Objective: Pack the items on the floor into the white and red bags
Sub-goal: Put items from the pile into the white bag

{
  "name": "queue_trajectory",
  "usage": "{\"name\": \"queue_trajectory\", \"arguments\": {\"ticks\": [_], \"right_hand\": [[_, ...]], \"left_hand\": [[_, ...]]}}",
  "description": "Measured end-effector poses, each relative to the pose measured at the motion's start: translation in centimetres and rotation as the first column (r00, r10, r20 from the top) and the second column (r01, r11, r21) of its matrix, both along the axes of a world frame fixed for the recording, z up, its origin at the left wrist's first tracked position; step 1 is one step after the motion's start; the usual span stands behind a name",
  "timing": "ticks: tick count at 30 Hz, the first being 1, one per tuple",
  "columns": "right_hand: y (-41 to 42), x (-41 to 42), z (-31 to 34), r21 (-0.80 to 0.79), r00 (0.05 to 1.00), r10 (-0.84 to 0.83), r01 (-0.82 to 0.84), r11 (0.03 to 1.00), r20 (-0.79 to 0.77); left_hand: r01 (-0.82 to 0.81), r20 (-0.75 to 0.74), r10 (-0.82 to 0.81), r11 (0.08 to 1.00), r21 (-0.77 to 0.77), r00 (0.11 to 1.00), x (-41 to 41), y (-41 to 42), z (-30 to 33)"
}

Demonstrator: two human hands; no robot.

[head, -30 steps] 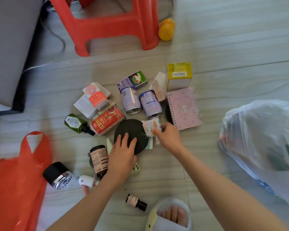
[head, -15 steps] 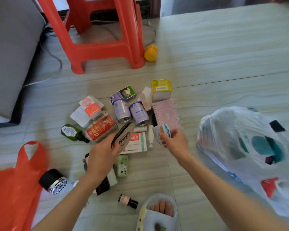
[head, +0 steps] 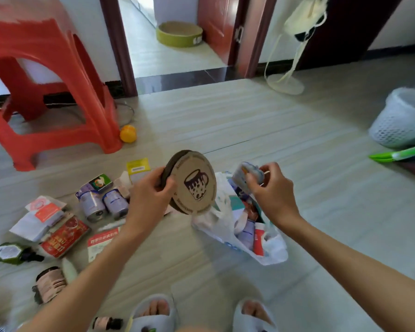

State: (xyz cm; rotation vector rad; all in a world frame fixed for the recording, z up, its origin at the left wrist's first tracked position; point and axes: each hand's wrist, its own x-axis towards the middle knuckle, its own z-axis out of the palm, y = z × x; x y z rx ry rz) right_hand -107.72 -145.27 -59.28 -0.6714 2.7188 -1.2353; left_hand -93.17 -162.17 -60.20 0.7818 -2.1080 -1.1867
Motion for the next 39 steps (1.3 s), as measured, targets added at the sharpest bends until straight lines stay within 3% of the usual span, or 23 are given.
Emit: {"name": "queue_trajectory", "arguments": {"ticks": [3,6,12,13,15,17,19,22,25,30,32,34,35,37,39], "right_hand": [[3.2,-2.5,-2.8,0.119,0.979,-0.134,0.117,0.986,0.152],[5.2,-3.9,-6.7,0.194,0.938,-0.227,0.179,0.964,0.263],[5.4,-5.5,-13.0,0.188,0.918,-0.199,0.141,0.972,0.343],[5.2,-5.8,-13.6,0.206,0.929,-0.196,0.134,0.969,0.315],[5.2,-6.4,-14.9,0.365,0.980,-0.162,0.111,0.924,0.112],[5.7,-6.8,-15.9,0.593,0.997,-0.042,0.074,0.802,-0.068],[6.6,-7.0,-16.9,0.711,0.997,-0.016,0.064,0.701,-0.074],[7.8,-7.3,-18.0,0.762,0.997,-0.075,0.072,0.644,-0.031],[8.7,-7.1,-18.1,0.748,0.997,-0.078,0.069,0.660,-0.023],[10.1,-5.7,-17.7,0.805,0.972,0.178,0.019,0.594,-0.155],[10.6,-6.0,-17.8,0.734,0.969,0.187,-0.009,0.680,-0.161],[10.4,-6.2,-16.7,0.475,0.999,-0.042,0.039,0.879,-0.004],[10.0,-6.4,-15.7,0.314,0.975,-0.186,0.141,0.939,0.118],[9.1,-7.0,-13.6,0.065,0.889,-0.339,0.336,0.940,0.308],[8.3,-7.6,-10.8,-0.046,0.864,-0.346,0.388,0.920,0.366]], "left_hand": [[0.073,0.049,-0.075,0.997,0.039,0.996,-4.6,2.1,0.7],[0.128,0.196,-0.127,0.992,0.011,0.972,-8.9,4.2,-0.4],[0.228,0.409,-0.215,0.973,0.016,0.887,-15.0,6.0,-4.8],[0.241,0.413,-0.232,0.970,0.031,0.881,-15.8,6.1,-5.4],[0.253,0.435,-0.236,0.967,0.018,0.869,-16.9,6.4,-6.2],[0.264,0.496,-0.204,0.963,-0.052,0.844,-17.4,6.6,-7.1],[0.308,0.582,-0.145,0.932,-0.191,0.800,-17.3,6.6,-8.3],[0.351,0.618,-0.096,0.885,-0.306,0.780,-17.3,6.5,-9.3],[0.396,0.664,-0.050,0.835,-0.382,0.746,-17.5,6.6,-9.9],[0.482,0.761,-0.044,0.797,-0.363,0.647,-15.4,6.8,-10.6],[0.464,0.791,-0.066,0.838,-0.287,0.608,-14.1,6.2,-10.7],[0.432,0.817,-0.065,0.871,-0.234,0.573,-12.9,5.6,-10.4],[0.409,0.830,-0.053,0.886,-0.217,0.555,-12.4,5.4,-10.1],[0.344,0.854,-0.044,0.925,-0.161,0.518,-11.3,4.7,-9.8],[0.229,0.835,-0.115,0.973,-0.014,0.538,-10.5,3.4,-9.5]]}}
